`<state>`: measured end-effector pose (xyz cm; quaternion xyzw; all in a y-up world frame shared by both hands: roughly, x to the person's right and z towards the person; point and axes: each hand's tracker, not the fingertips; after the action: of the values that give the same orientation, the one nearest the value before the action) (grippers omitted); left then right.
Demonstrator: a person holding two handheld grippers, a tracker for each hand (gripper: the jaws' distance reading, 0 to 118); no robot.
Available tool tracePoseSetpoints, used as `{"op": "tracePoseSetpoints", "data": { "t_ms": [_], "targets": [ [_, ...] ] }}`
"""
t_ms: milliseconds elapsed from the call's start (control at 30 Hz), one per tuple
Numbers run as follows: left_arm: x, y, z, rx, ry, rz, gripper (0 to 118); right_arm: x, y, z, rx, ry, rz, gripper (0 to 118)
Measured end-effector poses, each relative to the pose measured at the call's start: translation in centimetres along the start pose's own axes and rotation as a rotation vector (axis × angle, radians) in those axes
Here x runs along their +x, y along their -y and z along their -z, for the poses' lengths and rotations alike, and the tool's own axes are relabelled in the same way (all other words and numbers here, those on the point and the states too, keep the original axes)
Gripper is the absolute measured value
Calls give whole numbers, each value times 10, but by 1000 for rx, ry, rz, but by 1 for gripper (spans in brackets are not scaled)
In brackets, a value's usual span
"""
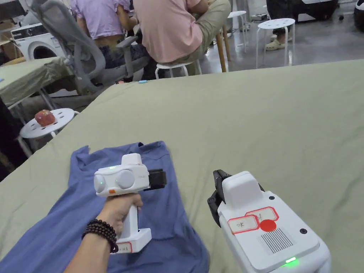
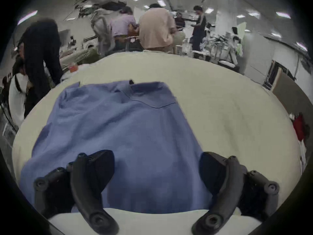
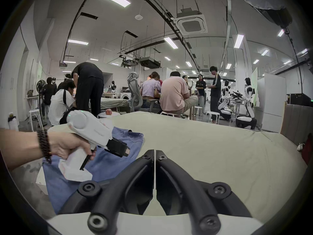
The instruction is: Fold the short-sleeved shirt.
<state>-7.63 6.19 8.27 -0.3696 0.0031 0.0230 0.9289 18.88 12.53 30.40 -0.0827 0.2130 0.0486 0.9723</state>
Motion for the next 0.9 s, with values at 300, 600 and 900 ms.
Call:
{"op": "tracePoseSetpoints", "data": {
  "t_ms": [300,600,900],
  "targets": [
    [-4,-11,-1,-81,-93,3,5,19,10,-6,-19,27,16,4],
    [21,-42,-65,65,50,55,5,41,9,-41,-14,45,-8,5],
    [200,-85,-171,292,547,244,5,85,-7,-128,81,196,-4,5]
  ]
}}
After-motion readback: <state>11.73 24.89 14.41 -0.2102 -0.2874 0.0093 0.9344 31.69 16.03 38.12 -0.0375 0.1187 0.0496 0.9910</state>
